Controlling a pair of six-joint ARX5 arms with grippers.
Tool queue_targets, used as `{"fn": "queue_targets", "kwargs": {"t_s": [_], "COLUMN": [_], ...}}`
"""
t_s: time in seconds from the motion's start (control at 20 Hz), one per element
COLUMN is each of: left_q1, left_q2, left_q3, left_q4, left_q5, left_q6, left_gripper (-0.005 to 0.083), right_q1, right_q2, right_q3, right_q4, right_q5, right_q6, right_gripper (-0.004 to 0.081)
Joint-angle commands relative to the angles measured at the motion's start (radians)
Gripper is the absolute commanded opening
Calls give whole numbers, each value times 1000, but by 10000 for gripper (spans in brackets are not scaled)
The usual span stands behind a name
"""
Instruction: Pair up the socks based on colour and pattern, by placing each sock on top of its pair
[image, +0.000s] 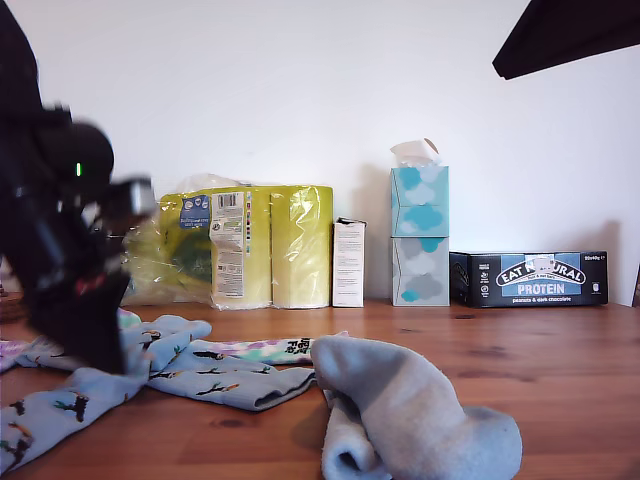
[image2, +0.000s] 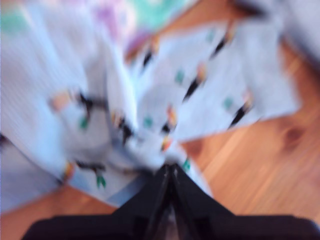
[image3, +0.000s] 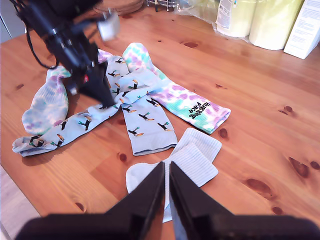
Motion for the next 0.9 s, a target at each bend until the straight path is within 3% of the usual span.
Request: {"fn": "queue_targets", "kwargs": {"t_s": [0.0,0.25,0.55,0.65,0.85], "left_q1": [0,22,102,105,50], "left_q2": [-10,-19,-19,-26,-104], "left_q3": [-14,-14,-11,8,27], "left_q4": [-42,-201,-226,-232,-174], "left_q5": [-50,-283,-636,-605,-368], "left_q6": [0,-13,-149,-185,-185], "left_gripper": [-20,-20,-20,-19,-19], "right_q1": [-4,-4,-4,-4,-4], "right_q2": [0,0,2,2,2], "right_q3": [-18,-18,-18,-18,-18], "right_q4": [5,12,11,10,2], "right_q5": [16,33,33,32,30], "right_q6": [-23,-24,-24,-24,-24], "right_gripper": [-12,-12,-12,-12,-12]}}
